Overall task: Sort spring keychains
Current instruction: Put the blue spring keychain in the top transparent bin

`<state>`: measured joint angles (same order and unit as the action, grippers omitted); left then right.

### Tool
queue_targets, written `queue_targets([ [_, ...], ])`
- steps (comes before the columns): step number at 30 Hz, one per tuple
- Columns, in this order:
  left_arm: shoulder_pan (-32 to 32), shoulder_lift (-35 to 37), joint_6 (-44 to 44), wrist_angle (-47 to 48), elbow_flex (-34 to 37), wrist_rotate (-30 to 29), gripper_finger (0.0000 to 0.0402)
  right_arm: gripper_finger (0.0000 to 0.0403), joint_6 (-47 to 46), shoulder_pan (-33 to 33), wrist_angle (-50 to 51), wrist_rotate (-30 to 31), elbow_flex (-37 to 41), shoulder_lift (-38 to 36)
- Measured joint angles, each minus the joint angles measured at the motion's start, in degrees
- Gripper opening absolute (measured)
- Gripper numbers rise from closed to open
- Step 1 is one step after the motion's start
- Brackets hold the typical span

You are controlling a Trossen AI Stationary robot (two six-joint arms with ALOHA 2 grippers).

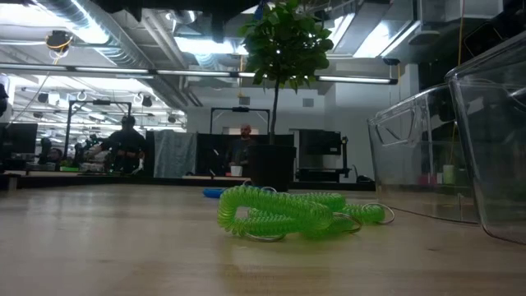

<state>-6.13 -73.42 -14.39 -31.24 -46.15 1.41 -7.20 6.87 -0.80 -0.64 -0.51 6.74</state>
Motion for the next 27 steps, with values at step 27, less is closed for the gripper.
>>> queue_targets([
  [27, 6.1, -28.7, 6.2, 11.5, -30.7, 12.5, 0.0010, 0.0154, 0.0, 0.0, 0.0, 0.0, 0.0, 0.0],
])
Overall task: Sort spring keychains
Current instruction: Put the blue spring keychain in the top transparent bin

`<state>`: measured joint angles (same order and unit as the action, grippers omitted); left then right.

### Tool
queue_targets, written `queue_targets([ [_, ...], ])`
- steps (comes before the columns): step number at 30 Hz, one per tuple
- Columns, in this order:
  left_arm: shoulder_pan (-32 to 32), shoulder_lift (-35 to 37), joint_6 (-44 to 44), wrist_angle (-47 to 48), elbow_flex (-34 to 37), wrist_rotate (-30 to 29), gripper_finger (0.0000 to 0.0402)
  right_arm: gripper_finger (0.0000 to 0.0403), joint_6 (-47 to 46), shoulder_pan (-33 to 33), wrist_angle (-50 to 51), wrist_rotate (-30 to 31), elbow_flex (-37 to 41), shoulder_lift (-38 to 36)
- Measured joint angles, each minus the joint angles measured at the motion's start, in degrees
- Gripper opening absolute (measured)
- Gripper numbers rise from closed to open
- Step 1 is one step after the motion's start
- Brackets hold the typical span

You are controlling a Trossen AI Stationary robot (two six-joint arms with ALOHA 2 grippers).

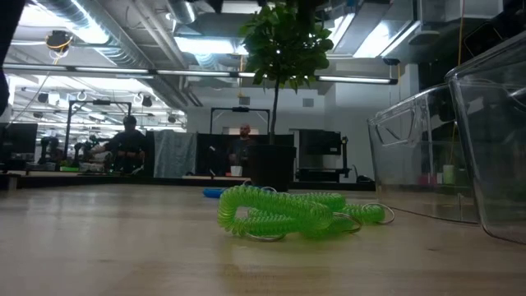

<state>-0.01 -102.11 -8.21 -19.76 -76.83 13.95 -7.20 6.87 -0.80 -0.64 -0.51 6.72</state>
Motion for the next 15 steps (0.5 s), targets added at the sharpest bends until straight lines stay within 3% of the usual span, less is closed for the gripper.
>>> queue_targets([
  [9, 0.1, -6.3, -1.1, 0.9, -3.8, 5.7, 0.0010, 0.0154, 0.0, 0.0, 0.0, 0.0, 0.0, 0.0],
  [15, 0.4, -9.9, -5.9, 0.0, -3.8, 14.8, 0.0010, 0.0154, 0.0, 0.0, 0.0, 0.0, 0.0, 0.0],
])
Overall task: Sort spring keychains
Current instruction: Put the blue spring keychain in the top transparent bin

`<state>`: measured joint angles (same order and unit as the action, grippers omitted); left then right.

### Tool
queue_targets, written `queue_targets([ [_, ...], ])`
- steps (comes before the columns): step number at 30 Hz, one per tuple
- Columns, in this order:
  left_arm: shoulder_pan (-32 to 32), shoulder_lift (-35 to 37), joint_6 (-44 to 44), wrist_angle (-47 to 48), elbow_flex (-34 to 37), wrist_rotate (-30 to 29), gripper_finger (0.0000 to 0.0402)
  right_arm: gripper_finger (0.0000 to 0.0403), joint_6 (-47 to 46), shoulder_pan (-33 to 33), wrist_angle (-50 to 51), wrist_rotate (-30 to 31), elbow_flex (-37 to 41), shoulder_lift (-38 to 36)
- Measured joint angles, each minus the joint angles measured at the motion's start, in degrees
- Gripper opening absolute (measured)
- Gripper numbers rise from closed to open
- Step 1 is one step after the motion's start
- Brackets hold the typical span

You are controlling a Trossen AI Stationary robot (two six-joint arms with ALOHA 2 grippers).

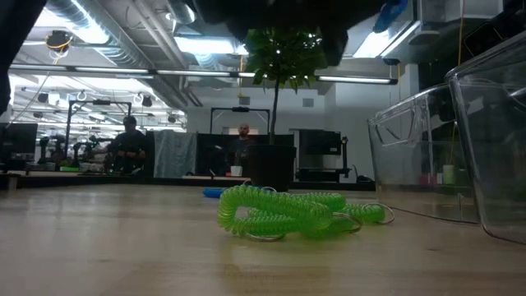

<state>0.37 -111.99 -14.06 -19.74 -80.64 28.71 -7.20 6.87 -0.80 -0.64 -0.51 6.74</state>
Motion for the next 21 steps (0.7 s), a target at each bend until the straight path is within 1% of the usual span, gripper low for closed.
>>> queue_targets([
  [5, 0.3, -3.4, -4.8, -6.1, 0.0, 3.0, 0.0010, 0.0154, 0.0, 0.0, 0.0, 0.0, 0.0, 0.0],
  [8, 0.3, -4.4, -6.7, -8.5, 0.0, 3.0, 0.0010, 0.0154, 0.0, 0.0, 0.0, 0.0, 0.0, 0.0],
  [10, 0.3, -4.8, -6.8, -8.2, 0.0, 2.8, 0.0010, 0.0154, 0.0, 0.0, 0.0, 0.0, 0.0, 0.0],
  [15, 0.4, -5.3, -6.1, -9.2, 0.0, -0.9, 0.0011, 0.0154, 0.0, 0.0, 0.0, 0.0, 0.0, 0.0],
  [18, 0.6, -5.7, -6.2, -9.1, 0.0, -5.5, 0.0011, 0.0154, 0.0, 0.0, 0.0, 0.0, 0.0, 0.0],
  [21, 0.9, -6.4, -6.1, -8.6, 0.0, -9.0, 0.0011, 0.0154, 0.0, 0.0, 0.0, 0.0, 0.0, 0.0],
])
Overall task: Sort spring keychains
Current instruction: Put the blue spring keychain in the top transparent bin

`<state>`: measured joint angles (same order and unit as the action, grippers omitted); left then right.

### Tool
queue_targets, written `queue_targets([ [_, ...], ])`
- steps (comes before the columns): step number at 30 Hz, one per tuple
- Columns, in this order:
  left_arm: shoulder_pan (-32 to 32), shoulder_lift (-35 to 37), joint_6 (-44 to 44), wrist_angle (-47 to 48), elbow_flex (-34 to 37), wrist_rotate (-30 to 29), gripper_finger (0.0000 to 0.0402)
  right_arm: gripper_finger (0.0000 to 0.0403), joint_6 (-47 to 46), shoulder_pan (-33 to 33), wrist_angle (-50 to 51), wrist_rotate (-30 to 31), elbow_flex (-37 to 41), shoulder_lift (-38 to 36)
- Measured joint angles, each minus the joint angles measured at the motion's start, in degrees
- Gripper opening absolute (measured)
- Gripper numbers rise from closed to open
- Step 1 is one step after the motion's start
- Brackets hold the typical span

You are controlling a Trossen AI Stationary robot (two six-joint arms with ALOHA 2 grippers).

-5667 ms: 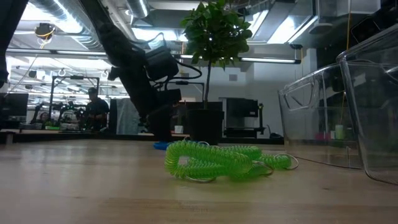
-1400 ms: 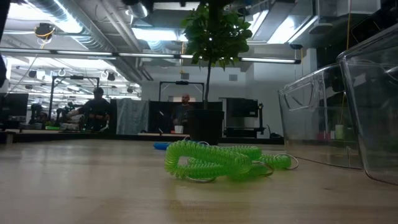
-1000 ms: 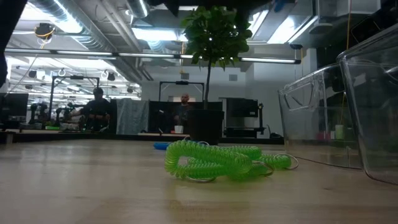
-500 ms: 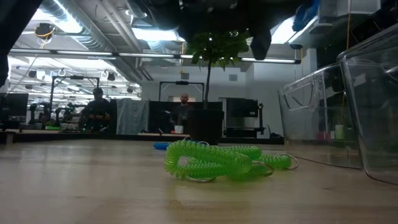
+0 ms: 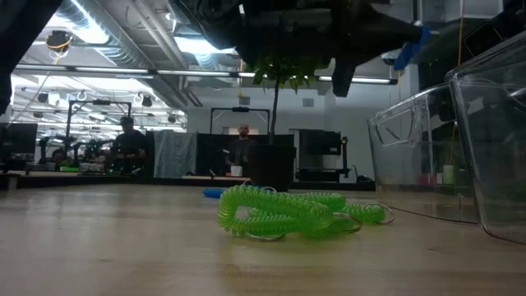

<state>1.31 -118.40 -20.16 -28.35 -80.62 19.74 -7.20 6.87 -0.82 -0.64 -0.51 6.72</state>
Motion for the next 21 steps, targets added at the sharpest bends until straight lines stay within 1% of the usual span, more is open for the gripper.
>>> queue_targets([
  [2, 0.4, -0.3, 0.4, -0.1, 0.0, -1.7, 0.0011, 0.0154, 0.0, 0.0, 0.0, 0.0, 0.0, 0.0],
  [5, 1.0, -0.7, 0.4, 0.2, 0.0, -2.3, 0.0019, 0.0154, 0.0, 0.0, 0.0, 0.0, 0.0, 0.0],
  [9, 1.8, -0.7, 2.3, 1.9, 0.0, -5.0, 0.0048, 0.0154, 0.0, 0.0, 0.0, 0.0, 0.0, 0.0],
  [11, 2.0, -0.7, 2.8, 2.2, 0.0, -5.1, 0.0068, 0.0154, 0.0, 0.0, 0.0, 0.0, 0.0, 0.0],
  [15, 1.7, -0.7, 1.2, 2.1, 0.0, -4.4, 0.0110, 0.0154, 0.0, 0.0, 0.0, 0.0, 0.0, 0.0],
  [21, 0.7, -0.7, -1.6, 2.0, 0.0, -0.4, 0.0163, 0.0154, 0.0, 0.0, 0.0, 0.0, 0.0, 0.0],
])
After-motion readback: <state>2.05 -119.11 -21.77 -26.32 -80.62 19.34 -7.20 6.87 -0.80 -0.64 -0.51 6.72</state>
